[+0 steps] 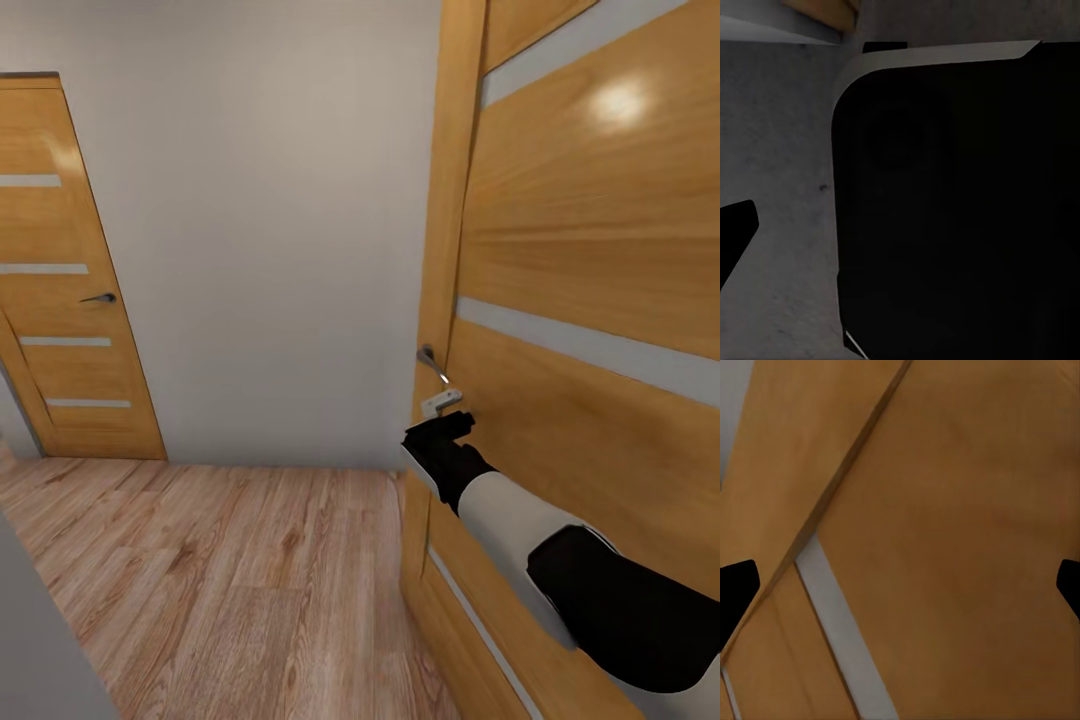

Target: Move the two storage containers from the living room to the garage. In the garage, place one container on the floor and stack the other container on top of it (either order is fine).

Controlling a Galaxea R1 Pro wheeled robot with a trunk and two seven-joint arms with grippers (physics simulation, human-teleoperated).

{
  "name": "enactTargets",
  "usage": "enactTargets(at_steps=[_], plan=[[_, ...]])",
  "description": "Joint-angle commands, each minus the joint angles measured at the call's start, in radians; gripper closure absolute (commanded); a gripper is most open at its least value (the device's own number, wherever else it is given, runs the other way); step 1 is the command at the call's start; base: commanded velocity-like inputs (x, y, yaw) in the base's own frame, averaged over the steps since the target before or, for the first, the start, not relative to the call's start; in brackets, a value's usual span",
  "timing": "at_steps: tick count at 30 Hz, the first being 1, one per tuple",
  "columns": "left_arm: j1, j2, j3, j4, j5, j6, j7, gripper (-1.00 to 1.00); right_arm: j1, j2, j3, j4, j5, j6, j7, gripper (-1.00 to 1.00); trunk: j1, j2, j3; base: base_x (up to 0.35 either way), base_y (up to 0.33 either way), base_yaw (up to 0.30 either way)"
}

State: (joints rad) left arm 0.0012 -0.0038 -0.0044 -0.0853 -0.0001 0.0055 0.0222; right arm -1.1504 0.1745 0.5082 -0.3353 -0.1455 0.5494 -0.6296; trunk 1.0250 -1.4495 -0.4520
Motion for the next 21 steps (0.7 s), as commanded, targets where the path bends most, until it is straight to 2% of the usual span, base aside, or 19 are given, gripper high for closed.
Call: enactTargets(at_steps=[1,7,10,17,21], plan=[[0.000,0.000,0.000,-0.002,0.000,0.001,0.002,-1.00,-0.002,0.000,0.007,0.001,-0.002,0.009,-0.010,-1.00,0.000,-0.001,-0.001,0.000,0.000,0.000],[0.000,0.000,-0.001,-0.002,0.000,0.001,0.002,-1.00,-0.013,-0.002,0.007,0.001,-0.002,0.009,-0.010,-1.00,0.000,-0.001,-0.001,0.000,0.000,0.000],[0.000,-0.001,-0.001,-0.002,0.000,0.000,0.002,-1.00,-0.023,-0.032,0.006,0.001,-0.003,0.009,-0.010,-1.00,0.000,-0.001,-0.001,0.000,0.000,0.000],[0.000,-0.001,-0.002,-0.002,0.000,0.000,0.002,-1.00,-0.029,-0.053,0.006,0.001,-0.002,0.009,-0.010,-1.00,0.000,-0.001,-0.001,0.000,0.000,0.000],[0.000,-0.001,-0.001,-0.002,0.000,0.000,0.002,-1.00,-0.032,-0.079,0.006,0.001,-0.002,0.009,-0.010,-1.00,0.000,-0.001,-0.001,0.000,0.000,0.000]])
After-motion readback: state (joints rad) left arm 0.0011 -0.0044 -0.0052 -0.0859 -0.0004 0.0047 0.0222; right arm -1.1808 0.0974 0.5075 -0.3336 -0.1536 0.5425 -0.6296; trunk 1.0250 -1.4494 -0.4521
